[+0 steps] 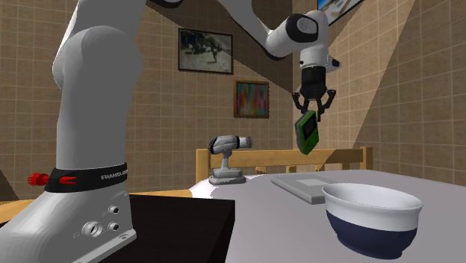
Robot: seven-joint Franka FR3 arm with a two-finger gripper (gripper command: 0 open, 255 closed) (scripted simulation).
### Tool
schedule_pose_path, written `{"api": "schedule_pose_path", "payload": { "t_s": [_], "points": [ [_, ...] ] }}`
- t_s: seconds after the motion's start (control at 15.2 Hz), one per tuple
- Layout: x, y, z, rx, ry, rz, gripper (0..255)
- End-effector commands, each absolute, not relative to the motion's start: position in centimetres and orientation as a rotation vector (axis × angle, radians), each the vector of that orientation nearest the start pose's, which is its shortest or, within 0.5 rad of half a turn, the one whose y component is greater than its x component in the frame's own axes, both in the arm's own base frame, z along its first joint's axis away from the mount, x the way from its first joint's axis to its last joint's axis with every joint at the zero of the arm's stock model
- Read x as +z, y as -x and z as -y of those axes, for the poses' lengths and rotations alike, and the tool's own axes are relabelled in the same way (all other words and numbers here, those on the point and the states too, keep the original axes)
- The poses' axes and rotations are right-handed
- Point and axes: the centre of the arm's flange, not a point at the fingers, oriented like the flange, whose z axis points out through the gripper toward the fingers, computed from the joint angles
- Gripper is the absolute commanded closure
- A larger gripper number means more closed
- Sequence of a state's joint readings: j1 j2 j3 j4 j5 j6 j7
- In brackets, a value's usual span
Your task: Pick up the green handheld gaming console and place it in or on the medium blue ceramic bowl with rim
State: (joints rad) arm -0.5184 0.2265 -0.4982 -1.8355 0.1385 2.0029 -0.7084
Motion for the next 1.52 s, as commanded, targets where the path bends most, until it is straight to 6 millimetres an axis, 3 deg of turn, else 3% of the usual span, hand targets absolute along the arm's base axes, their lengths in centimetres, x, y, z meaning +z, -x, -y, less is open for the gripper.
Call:
{"api": "schedule_pose_path", "payload": {
  "t_s": [0.0,0.66,0.73,1.45],
  "points": [
    [42.3,-32.0,52.1,0.009,3.059,-0.553,255],
    [43.6,-21.2,59.7,0.009,3.059,-0.553,255],
    [43.8,-19.4,61.0,0.009,3.059,-0.553,255],
    [38.0,-19.4,61.0,0.009,3.059,-0.553,255]
  ]
}}
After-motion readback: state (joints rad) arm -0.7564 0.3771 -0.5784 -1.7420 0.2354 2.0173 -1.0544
